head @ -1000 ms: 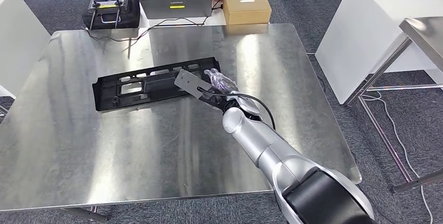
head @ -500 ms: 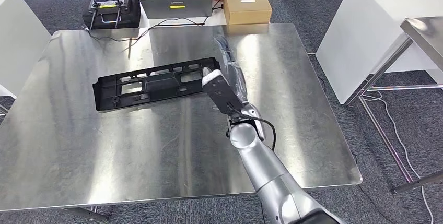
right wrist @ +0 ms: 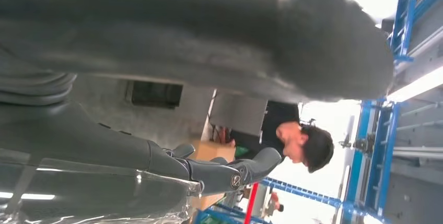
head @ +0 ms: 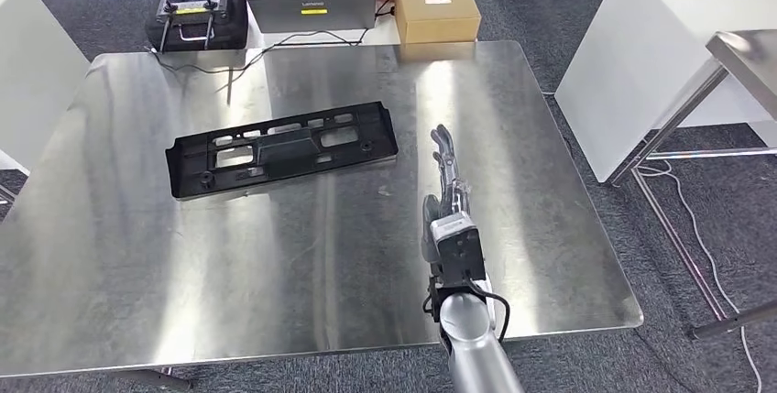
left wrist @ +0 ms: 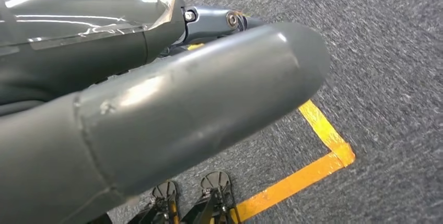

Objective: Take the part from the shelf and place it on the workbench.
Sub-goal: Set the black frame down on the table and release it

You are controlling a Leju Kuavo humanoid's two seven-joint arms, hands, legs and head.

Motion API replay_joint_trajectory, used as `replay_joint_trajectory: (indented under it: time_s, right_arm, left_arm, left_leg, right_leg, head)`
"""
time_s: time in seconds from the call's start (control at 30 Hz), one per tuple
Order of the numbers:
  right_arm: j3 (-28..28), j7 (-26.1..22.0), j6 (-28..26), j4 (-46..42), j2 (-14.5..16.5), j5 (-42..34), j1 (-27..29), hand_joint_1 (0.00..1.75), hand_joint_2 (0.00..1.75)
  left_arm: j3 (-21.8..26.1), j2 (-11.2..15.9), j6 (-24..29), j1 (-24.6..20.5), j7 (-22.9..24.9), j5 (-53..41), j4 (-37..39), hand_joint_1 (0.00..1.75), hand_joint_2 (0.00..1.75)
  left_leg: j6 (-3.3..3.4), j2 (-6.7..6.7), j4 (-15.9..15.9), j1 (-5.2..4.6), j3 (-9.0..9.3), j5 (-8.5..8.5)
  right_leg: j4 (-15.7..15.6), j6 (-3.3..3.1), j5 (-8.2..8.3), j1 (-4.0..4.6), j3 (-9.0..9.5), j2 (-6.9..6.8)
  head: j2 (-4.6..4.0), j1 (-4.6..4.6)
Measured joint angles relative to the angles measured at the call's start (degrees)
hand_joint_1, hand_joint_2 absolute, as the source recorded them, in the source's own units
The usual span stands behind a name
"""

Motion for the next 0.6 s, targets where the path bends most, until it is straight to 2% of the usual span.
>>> replay_joint_trajectory:
  time_s: [0.07, 0.1, 0.13, 0.17, 0.2, 0.23, 0.27, 0.3, 0.33, 0.37, 0.43, 0.47, 0.5, 0.57, 0.6]
  right_arm:
    - [0.16, -0.40, 0.09, -0.15, -0.36, -0.46, 1.23, 0.00, 0.00]
    - [0.16, -0.61, 0.07, -0.15, -0.56, -0.80, 1.94, 0.00, 0.00]
    - [0.14, -0.78, 0.03, -0.15, -0.76, -1.15, 2.63, 0.00, 0.00]
    - [0.10, -0.91, -0.01, -0.15, -0.95, -1.45, 3.18, 0.00, 0.00]
    - [0.06, -1.00, -0.04, -0.16, -1.08, -1.65, 3.57, 0.00, 0.00]
    - [0.03, -1.11, -0.07, -0.17, -1.15, -1.76, 3.77, 0.00, 0.00]
    - [0.03, -1.20, -0.07, -0.21, -1.19, -1.82, 3.88, 0.00, 0.00]
    - [0.03, -1.30, -0.08, -0.29, -1.20, -1.84, 3.97, 0.00, 0.00]
    - [0.01, -1.38, -0.12, -0.37, -1.24, -1.90, 4.04, 0.00, 0.00]
    - [-0.02, -1.43, -0.21, -0.48, -1.27, -2.02, 4.17, 0.00, 0.00]
    - [-0.14, -1.42, -0.63, -0.68, -1.34, -2.58, 4.45, 0.00, 0.00]
    - [-0.26, -1.35, -0.95, -0.75, -1.37, -2.95, 4.66, 0.00, 0.00]
    - [-0.48, -1.33, -1.39, -0.79, -1.46, -3.32, 4.94, 0.00, 0.00]
    - [-1.21, -1.58, -2.46, -0.57, -1.91, -4.01, 5.65, 0.00, 0.00]
    - [-1.65, -1.92, -3.08, -0.31, -2.29, -4.32, 6.04, 0.00, 0.00]
  left_arm:
    - [-0.05, 0.00, -0.63, 0.06, 0.17, -0.10, 0.00, 0.00, 0.00]
    - [-0.08, 0.01, -0.90, 0.10, 0.27, -0.15, 0.00, 0.00, 0.00]
    - [-0.13, 0.01, -1.10, 0.17, 0.36, -0.19, 0.00, 0.00, 0.00]
    - [-0.22, 0.02, -1.24, 0.25, 0.43, -0.21, 0.00, 0.00, 0.00]
    - [-0.34, 0.02, -1.32, 0.31, 0.47, -0.23, 0.01, 0.00, 0.00]
    - [-0.48, 0.02, -1.33, 0.36, 0.49, -0.23, 0.01, 0.00, 0.00]
    - [-0.64, 0.02, -1.33, 0.38, 0.50, -0.24, 0.01, 0.00, 0.00]
    - [-0.77, 0.02, -1.34, 0.39, 0.51, -0.25, 0.01, 0.00, 0.00]
    - [-0.90, 0.02, -1.39, 0.39, 0.52, -0.26, 0.01, 0.00, 0.00]
    - [-1.03, 0.02, -1.55, 0.40, 0.52, -0.27, 0.01, 0.00, 0.00]
    - [-1.23, 0.06, -2.27, 0.54, 0.51, -0.28, 0.02, 0.00, 0.00]
    - [-1.33, 0.09, -2.81, 0.66, 0.50, -0.27, 0.02, 0.00, 0.00]
    - [-1.39, 0.16, -3.41, 0.78, 0.49, -0.22, 0.02, 0.00, 0.00]
    - [-1.46, 0.37, -4.58, 0.93, 0.46, -0.09, 0.02, 0.00, 0.00]
    - [-1.49, 0.49, -5.07, 1.00, 0.45, -0.02, 0.02, 0.00, 0.00]
  left_leg:
    - [0.19, 0.08, -0.06, 0.04, -0.04, 0.10]
    - [0.17, 0.07, -0.05, 0.02, -0.12, 0.14]
    - [0.12, 0.06, -0.05, 0.00, -0.20, 0.19]
    - [0.01, 0.04, -0.04, 0.00, -0.27, 0.29]
    - [-0.16, 0.02, -0.03, 0.01, -0.33, 0.41]
    - [-0.40, -0.01, 0.01, 0.02, -0.38, 0.56]
    - [-0.71, -0.05, 0.04, -0.02, -0.45, 0.74]
    - [-1.05, -0.07, 0.10, -0.07, -0.48, 0.93]
    - [-1.43, -0.09, 0.17, -0.10, -0.52, 1.11]
    - [-1.85, -0.10, 0.12, -0.11, -0.56, 1.33]
    - [-2.66, -0.12, 0.31, 0.09, -0.86, 1.27]
    - [-3.02, -0.09, 1.14, 0.24, -1.27, 0.15]
    - [-3.32, -0.06, 3.12, 0.38, -2.03, -1.93]
    - [-3.88, 0.04, 9.96, 0.59, -4.16, -7.50]
    - [-4.11, 0.05, 13.48, 0.65, -5.00, -9.55]
  right_leg:
    - [7.74, -0.54, -3.78, -0.01, -3.37, 0.02]
    - [11.24, -0.53, -5.09, 0.00, -4.84, 0.02]
    - [12.96, -0.32, -5.54, 0.03, -5.39, 0.02]
    - [12.31, 0.04, -5.04, 0.04, -4.76, 0.01]
    - [9.26, 0.43, -3.81, -0.02, -2.89, 0.00]
    - [4.73, 0.71, -2.42, -0.11, -0.24, 0.00]
    - [0.87, 0.75, -1.04, -0.06, 2.13, 0.04]
    - [-1.88, 0.62, -0.03, 0.02, 3.67, 0.12]
    - [-3.16, 0.24, 0.44, 0.18, 4.22, 0.23]
    - [-3.11, -0.22, 0.75, 0.41, 3.91, 0.33]
    - [-3.39, -1.33, 1.17, 0.18, 3.31, 0.31]
    - [-3.49, -1.87, 1.59, 0.01, 3.14, 0.23]
    - [-3.58, -2.44, 2.09, -0.16, 2.90, 0.11]
    - [-3.52, -3.18, 2.96, -0.01, 2.01, -0.14]
    - [-3.47, -3.34, 3.39, 0.12, 1.44, -0.25]
  head:
    - [-0.01, 0.13]
    - [0.00, 0.12]
    - [0.00, 0.14]
    - [0.01, 0.14]
    - [0.01, 0.14]
    - [0.00, 0.16]
    - [0.01, 0.11]
    - [0.00, 0.07]
    - [0.00, 0.08]
    - [0.00, 0.00]
    - [-0.01, 0.03]
    - [-0.01, -0.07]
    - [0.00, -0.11]
    - [0.00, -0.25]
    - [0.00, -0.26]
